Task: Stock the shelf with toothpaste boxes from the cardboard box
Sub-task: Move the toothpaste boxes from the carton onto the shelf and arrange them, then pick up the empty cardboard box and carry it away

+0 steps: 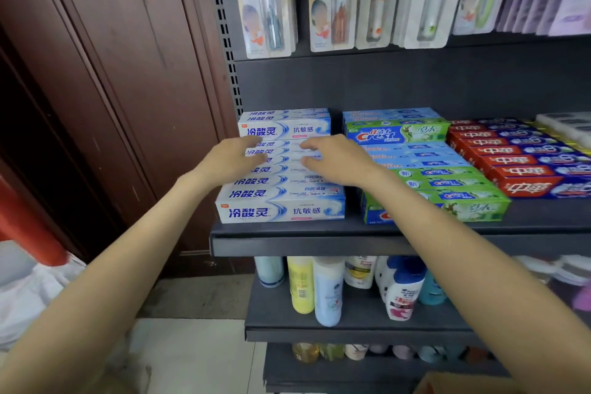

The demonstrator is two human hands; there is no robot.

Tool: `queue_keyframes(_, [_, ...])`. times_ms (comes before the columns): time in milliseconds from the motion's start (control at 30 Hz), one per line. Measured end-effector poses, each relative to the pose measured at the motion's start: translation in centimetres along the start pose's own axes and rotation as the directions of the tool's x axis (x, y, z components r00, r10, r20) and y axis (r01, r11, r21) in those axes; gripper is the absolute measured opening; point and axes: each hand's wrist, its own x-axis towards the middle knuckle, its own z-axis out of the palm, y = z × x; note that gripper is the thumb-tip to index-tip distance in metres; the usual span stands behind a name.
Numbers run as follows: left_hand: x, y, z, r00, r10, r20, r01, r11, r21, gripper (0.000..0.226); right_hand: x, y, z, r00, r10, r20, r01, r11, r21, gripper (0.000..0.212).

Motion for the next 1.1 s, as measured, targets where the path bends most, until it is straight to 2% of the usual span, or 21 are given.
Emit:
queue_keyframes(100, [-4.4, 3.9, 0.6, 0.966, 0.188, -0.18, -0.178, 0.982, 0.068, 0.039, -5.2, -0.2, -1.5, 0.976, -0.072, -0.206, 0.085, 0.995, 0.057, 0.034])
queue_keyframes(167, [-7.7, 6.9, 2.2, 0.898, 0.318, -0.304, -0.283, 0.947, 0.154, 0.036, -9.0, 0.3, -1.7, 0.922, -0.112, -0.37, 0.145, 0.987, 0.062, 0.03])
queue_keyframes(233, [-11.0, 9.6, 4.3, 0.824, 0.415, -0.387, -0.384, 0.91, 0.158, 0.037, -12.9, 1.5, -1.3, 0.846, -0.139, -0.515, 0.198, 0.978, 0.062, 0.028])
queue_keyframes(333, [-15.4, 13.0, 8.8, 0.753, 0.407, -0.518, -0.44, 0.896, 0.064, 0.035, -19.2, 4.6, 0.1, 0.756, -0.149, -0.638, 0.222, 0.974, 0.035, 0.027])
queue_keyframes(433, [-19.3, 16.2, 14.1, 0.789, 0.286, -0.543, -0.397, 0.913, -0.097, 0.034, -25.8, 8.5, 1.8, 0.757, -0.129, -0.64, 0.202, 0.978, 0.043, 0.027])
queue_keyframes(533, [-22.3, 18.2, 19.9, 0.9, 0.146, -0.412, -0.277, 0.919, -0.281, 0.035, -32.4, 12.9, 4.0, 0.84, -0.113, -0.53, 0.165, 0.985, 0.05, 0.03])
queue_keyframes(600, [-24.3, 18.7, 24.6, 0.972, -0.018, -0.233, -0.09, 0.89, -0.446, 0.034, -36.6, 16.0, 5.9, 0.922, -0.055, -0.382, 0.085, 0.995, 0.06, 0.029])
queue_keyframes(667, [-26.6, 19.3, 28.9, 0.985, -0.173, -0.014, 0.136, 0.818, -0.56, 0.038, -40.6, 19.2, 8.1, 0.981, 0.057, -0.188, -0.04, 0.995, 0.091, 0.028])
queue_keyframes(733, [-29.0, 19.7, 33.3, 0.936, -0.297, 0.187, 0.348, 0.715, -0.606, 0.039, -44.5, 22.3, 10.6, 0.984, 0.166, 0.061, -0.172, 0.977, 0.128, 0.028])
queue_keyframes(800, [-31.0, 19.9, 37.4, 0.845, -0.409, 0.345, 0.534, 0.594, -0.602, 0.033, -47.9, 24.9, 12.8, 0.928, 0.272, 0.256, -0.313, 0.94, 0.133, 0.029])
queue_keyframes(867, [-32.5, 19.7, 41.3, 0.742, -0.506, 0.44, 0.668, 0.496, -0.555, 0.034, -50.6, 27.2, 14.8, 0.855, 0.37, 0.363, -0.438, 0.89, 0.125, 0.029])
queue_keyframes(933, [-33.3, 19.4, 44.9, 0.675, -0.553, 0.489, 0.737, 0.47, -0.485, 0.04, -52.5, 29.1, 16.5, 0.812, 0.455, 0.366, -0.529, 0.839, 0.131, 0.027])
queue_keyframes(1000, [-33.5, 19.4, 47.9, 0.634, -0.58, 0.512, 0.773, 0.506, -0.384, 0.048, -53.9, 31.0, 17.9, 0.796, 0.532, 0.289, -0.589, 0.791, 0.167, 0.022])
queue_keyframes(1100, [-32.1, 19.5, 51.3, 0.656, -0.575, 0.49, 0.743, 0.608, -0.281, 0.057, -54.5, 33.5, 19.4, 0.78, 0.6, 0.177, -0.625, 0.738, 0.254, 0.017])
